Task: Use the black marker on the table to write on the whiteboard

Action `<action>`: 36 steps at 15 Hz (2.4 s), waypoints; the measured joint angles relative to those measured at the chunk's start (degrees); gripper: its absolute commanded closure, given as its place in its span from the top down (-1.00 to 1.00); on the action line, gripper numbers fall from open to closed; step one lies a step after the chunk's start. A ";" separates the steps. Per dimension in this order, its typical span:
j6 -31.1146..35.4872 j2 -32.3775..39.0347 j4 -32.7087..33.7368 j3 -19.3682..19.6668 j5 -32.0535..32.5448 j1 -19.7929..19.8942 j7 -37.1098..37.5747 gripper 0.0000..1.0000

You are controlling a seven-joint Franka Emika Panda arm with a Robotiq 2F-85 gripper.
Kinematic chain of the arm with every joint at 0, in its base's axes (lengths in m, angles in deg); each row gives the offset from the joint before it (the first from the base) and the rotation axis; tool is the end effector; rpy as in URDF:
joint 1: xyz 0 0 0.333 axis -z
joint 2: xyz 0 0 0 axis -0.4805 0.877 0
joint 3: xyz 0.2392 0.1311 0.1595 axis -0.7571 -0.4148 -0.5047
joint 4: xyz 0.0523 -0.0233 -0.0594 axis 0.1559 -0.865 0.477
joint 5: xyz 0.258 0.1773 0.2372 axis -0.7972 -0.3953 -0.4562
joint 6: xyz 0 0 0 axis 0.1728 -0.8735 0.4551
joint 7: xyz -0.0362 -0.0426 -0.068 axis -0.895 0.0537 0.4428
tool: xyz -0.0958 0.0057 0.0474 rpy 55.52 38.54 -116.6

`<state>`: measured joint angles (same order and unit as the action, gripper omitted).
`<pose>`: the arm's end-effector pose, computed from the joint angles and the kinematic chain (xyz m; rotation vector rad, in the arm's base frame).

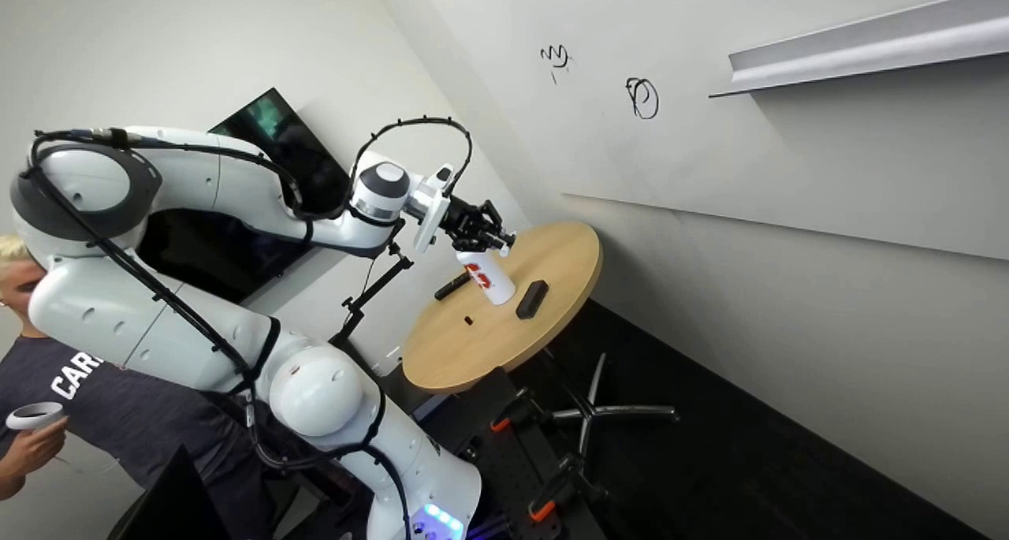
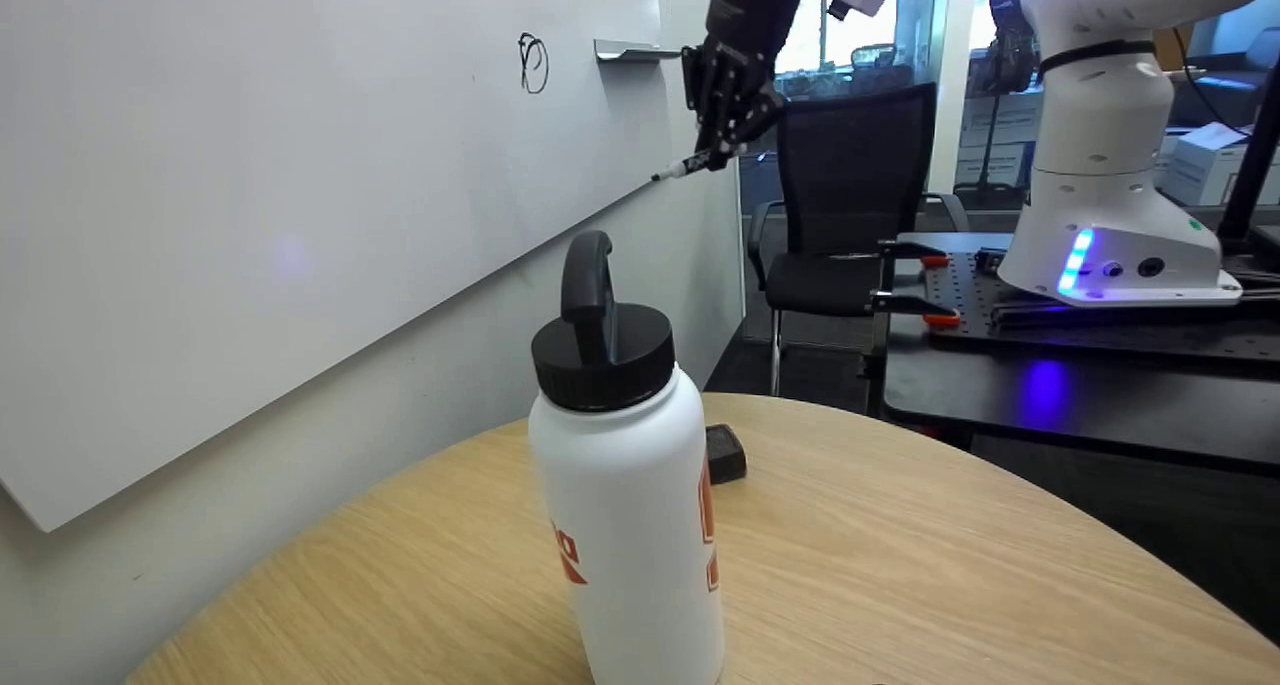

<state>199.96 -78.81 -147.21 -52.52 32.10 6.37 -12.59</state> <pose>0.3171 0.2716 0.3623 2.3483 1.3623 0.3555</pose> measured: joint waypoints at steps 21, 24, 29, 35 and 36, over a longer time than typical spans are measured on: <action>18.80 14.79 -6.38 -11.94 -9.28 -10.59 -9.27 -0.90; 27.11 23.46 -4.56 -12.21 -4.22 -10.61 -9.26 -0.90; 29.19 35.68 1.71 -8.89 3.70 -11.97 -9.25 -0.90; 29.63 47.06 9.83 -5.40 9.10 -14.82 -9.63 -0.04; 29.66 47.46 10.44 -5.47 9.62 -15.00 -9.81 0.06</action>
<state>229.62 -31.35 -136.77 -58.00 41.72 -8.63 -22.40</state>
